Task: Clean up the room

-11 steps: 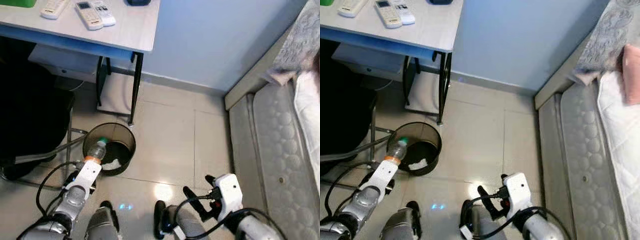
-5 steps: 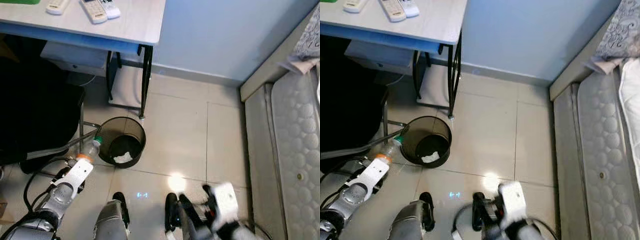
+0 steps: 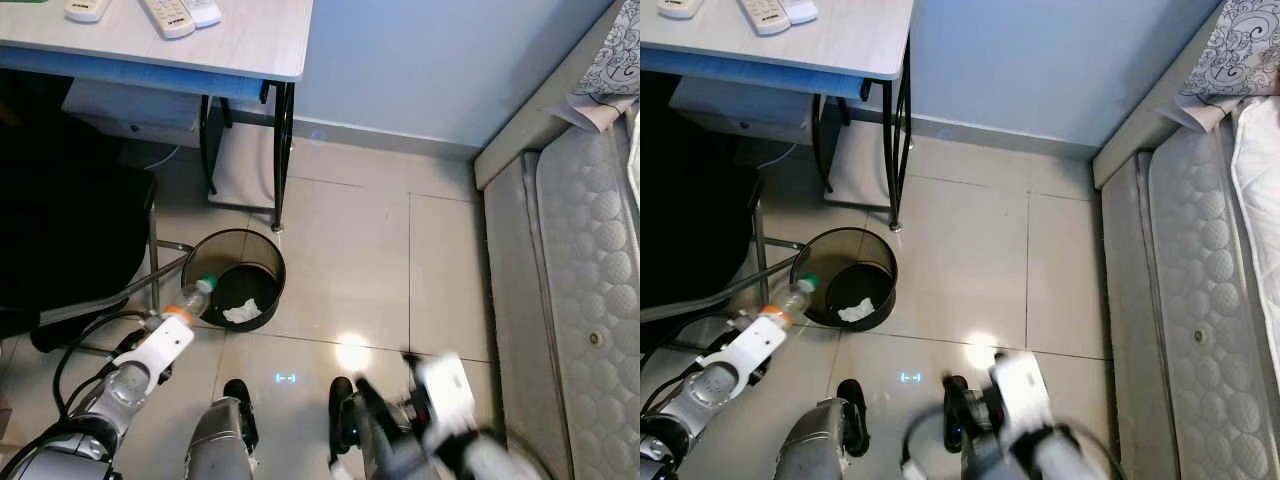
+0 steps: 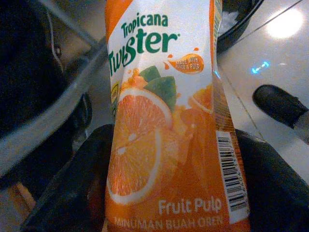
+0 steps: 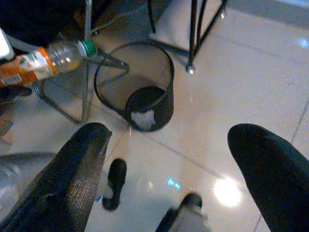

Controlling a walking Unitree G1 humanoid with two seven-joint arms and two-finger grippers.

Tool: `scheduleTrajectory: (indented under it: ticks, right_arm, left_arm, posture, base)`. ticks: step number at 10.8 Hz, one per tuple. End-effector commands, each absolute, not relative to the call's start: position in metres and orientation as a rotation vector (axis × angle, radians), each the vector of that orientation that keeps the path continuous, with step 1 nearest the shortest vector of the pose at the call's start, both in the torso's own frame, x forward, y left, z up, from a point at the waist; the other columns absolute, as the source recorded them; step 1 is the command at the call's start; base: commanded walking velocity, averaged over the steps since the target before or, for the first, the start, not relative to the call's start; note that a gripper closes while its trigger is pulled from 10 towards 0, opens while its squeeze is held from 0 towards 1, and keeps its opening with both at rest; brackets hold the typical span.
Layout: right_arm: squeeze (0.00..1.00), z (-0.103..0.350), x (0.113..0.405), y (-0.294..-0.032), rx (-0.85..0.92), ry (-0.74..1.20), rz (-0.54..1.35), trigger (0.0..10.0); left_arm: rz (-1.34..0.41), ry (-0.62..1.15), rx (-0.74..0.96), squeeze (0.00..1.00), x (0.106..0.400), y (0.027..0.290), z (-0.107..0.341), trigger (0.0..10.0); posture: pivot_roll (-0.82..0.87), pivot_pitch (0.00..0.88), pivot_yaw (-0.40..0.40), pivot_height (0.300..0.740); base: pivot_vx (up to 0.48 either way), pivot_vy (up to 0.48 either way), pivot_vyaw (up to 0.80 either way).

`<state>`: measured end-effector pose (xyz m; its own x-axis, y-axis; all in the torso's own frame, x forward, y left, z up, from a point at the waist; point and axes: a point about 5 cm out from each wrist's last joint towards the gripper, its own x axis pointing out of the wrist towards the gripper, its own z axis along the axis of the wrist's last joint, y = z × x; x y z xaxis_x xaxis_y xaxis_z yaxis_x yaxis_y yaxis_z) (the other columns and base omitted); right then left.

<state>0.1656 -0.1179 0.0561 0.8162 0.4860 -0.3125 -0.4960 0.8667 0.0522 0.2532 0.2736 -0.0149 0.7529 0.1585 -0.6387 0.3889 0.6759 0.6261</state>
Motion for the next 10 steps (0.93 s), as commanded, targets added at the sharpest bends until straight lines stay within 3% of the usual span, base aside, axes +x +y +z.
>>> scheduleTrajectory:
  ticks: [1, 10]
  right_arm:
    - [0.00, 0.0479, 0.1587, -0.1186, -0.030, 0.368, 0.528, 10.0]
    - [0.00, 0.0486, 0.1591, -0.1186, -0.030, 0.365, 0.528, 10.0]
  left_arm:
    - [-0.197, 0.759, 0.860, 0.00, 0.2423, 0.2696, -0.0249, 0.0]
    - [-0.209, 0.754, 0.875, 0.00, 0.2425, 0.2686, -0.0250, 0.0]
  posture:
    - [-0.17, 0.395, -0.077, 0.740]
    - [-0.17, 0.397, -0.079, 0.740]
  base:
    - [0.000, 0.000, 0.00]
    - [0.000, 0.000, 0.00]
